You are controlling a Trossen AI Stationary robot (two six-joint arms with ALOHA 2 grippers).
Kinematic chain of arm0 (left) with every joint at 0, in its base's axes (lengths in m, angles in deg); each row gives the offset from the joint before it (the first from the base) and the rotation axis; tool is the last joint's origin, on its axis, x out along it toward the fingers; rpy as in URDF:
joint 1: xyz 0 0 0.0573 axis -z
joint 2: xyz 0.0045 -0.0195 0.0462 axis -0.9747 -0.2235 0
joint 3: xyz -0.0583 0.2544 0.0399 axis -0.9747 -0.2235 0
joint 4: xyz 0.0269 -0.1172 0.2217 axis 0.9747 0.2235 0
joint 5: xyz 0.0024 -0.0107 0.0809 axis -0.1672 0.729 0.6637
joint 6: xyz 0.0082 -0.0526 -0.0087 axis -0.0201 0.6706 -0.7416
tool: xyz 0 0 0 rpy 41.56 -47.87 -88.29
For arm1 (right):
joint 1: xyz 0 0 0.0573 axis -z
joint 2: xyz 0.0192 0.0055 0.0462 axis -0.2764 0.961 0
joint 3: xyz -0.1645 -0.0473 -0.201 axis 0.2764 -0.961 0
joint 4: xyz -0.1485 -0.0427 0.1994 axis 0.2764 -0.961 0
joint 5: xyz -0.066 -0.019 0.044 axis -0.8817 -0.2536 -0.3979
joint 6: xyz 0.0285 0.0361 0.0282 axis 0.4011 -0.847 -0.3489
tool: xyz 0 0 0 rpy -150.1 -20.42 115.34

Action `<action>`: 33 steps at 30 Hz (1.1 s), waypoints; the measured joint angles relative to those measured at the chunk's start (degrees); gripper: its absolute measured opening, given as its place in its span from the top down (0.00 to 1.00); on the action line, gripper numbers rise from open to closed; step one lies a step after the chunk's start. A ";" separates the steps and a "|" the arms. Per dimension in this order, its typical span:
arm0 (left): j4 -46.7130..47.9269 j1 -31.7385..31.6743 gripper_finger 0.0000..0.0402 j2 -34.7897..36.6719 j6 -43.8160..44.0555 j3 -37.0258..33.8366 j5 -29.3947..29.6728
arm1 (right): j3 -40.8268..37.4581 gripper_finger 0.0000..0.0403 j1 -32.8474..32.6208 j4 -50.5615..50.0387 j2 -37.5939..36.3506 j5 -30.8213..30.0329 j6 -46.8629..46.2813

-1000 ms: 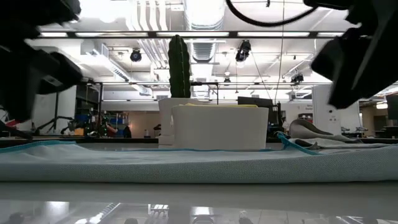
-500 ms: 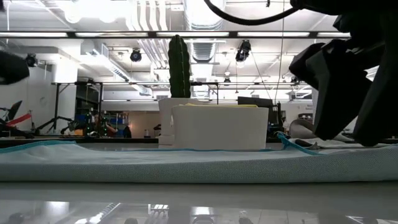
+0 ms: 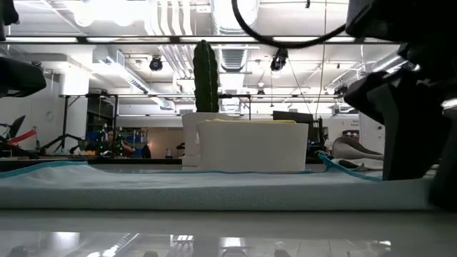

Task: Fold microfiber towels
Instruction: Fold the light blue towel

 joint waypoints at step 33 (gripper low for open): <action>0.99 -0.80 0.96 6.44 -5.17 3.88 -9.45 | 11.08 0.98 -1.33 -25.27 -2.34 -0.71 1.22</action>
